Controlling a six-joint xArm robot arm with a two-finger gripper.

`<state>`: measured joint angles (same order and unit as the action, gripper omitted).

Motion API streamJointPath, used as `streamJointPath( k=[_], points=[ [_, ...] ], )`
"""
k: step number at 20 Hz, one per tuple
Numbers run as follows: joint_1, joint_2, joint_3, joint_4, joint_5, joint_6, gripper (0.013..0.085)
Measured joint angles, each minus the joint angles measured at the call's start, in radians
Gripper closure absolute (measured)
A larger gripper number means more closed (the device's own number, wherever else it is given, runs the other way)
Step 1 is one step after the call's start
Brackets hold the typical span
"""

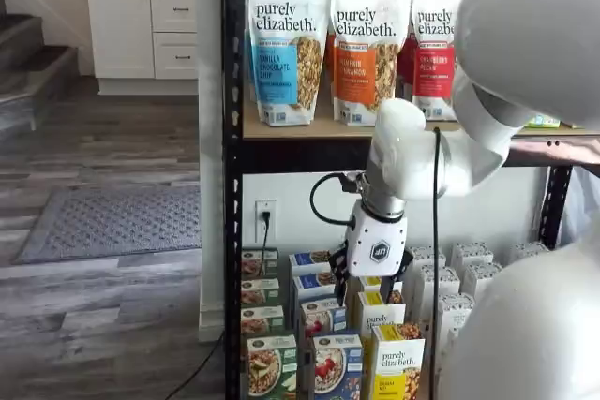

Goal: Pick up the blue and white box that is on the bottom shelf, the second box from the left

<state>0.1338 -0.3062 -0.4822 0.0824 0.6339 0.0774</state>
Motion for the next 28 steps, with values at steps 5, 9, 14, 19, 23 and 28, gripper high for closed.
streamJointPath(
  k=[5, 9, 14, 19, 23, 28],
  points=[
    [-0.03, 0.103, -0.045, 0.04, -0.02, -0.064, 0.013],
    [-0.044, 0.18, -0.076, 0.055, -0.051, -0.093, 0.013],
    [-0.049, 0.268, -0.113, 0.066, -0.099, -0.111, 0.013],
    [-0.053, 0.336, -0.142, 0.061, -0.129, -0.113, 0.013],
    [-0.055, 0.38, -0.158, 0.054, -0.151, -0.112, 0.013],
    [-0.062, 0.433, -0.175, 0.025, -0.188, -0.095, 0.013]
  ],
)
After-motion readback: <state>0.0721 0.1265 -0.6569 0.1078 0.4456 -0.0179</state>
